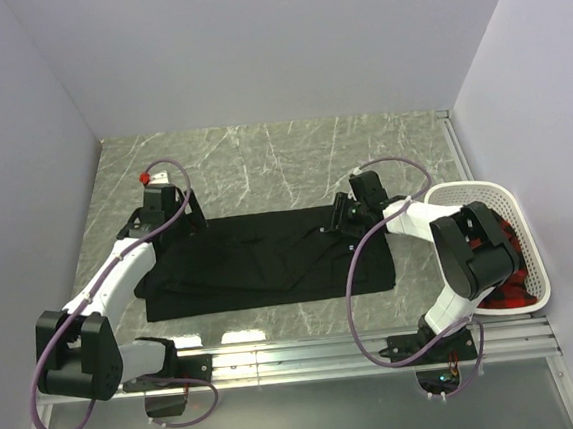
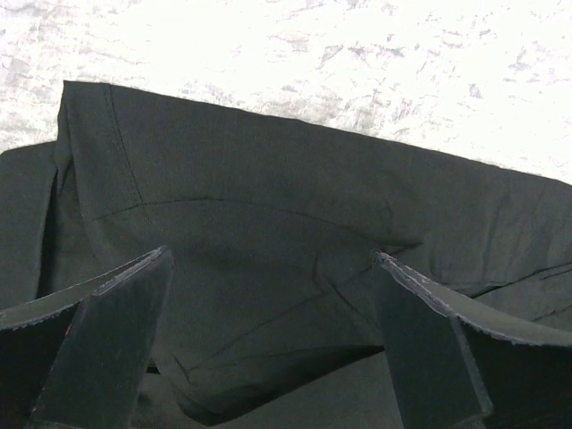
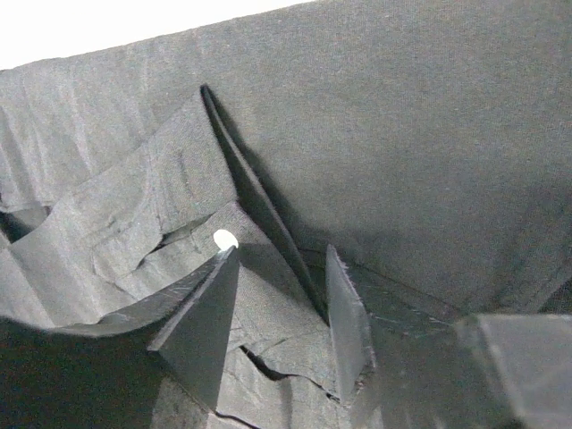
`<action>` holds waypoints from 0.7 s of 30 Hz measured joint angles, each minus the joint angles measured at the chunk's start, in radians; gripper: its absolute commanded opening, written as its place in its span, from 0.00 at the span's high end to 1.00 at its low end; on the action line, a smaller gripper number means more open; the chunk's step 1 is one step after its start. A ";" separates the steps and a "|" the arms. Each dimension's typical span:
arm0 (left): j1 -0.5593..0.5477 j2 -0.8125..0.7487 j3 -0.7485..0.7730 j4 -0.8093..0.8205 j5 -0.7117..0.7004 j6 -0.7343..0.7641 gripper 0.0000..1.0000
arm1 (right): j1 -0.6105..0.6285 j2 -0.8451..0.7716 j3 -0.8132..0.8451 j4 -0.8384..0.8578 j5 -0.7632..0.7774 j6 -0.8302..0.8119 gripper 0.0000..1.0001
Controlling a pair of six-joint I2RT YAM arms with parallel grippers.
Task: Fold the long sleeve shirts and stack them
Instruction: Fold the shirt
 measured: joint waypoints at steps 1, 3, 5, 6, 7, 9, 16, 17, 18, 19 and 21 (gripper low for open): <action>0.000 0.002 0.000 0.000 0.000 0.000 0.02 | 0.000 0.000 0.000 0.001 -0.003 -0.002 0.54; 0.000 0.004 0.000 0.000 0.000 0.000 0.02 | 0.000 0.001 0.000 0.003 -0.010 -0.004 0.63; 0.000 0.007 0.000 0.000 0.000 0.000 0.02 | -0.002 0.001 0.000 0.006 -0.016 -0.008 0.73; 0.000 0.008 0.000 0.000 0.000 0.000 0.02 | -0.002 0.000 0.000 0.008 -0.017 -0.012 0.77; 0.000 0.008 0.000 0.000 0.000 0.000 0.02 | -0.002 0.000 0.000 0.008 -0.017 -0.012 0.83; 0.000 0.008 0.000 0.000 0.000 0.000 0.02 | -0.002 -0.005 0.000 0.008 -0.016 -0.016 0.99; 0.000 0.009 0.000 -0.001 0.000 0.000 0.02 | -0.003 -0.101 -0.018 0.009 0.019 -0.005 1.00; 0.000 0.009 0.000 0.000 0.000 0.000 0.02 | -0.003 -0.125 -0.026 0.008 0.035 0.000 1.00; 0.000 0.009 0.000 0.000 0.000 0.000 0.02 | -0.003 -0.150 -0.039 0.008 0.053 0.005 1.00; 0.000 0.009 0.000 -0.001 0.000 0.000 0.02 | -0.003 -0.175 -0.052 0.007 0.076 0.011 1.00; 0.000 0.011 0.000 -0.001 0.000 0.000 0.01 | -0.003 -0.216 -0.075 -0.002 0.119 0.028 1.00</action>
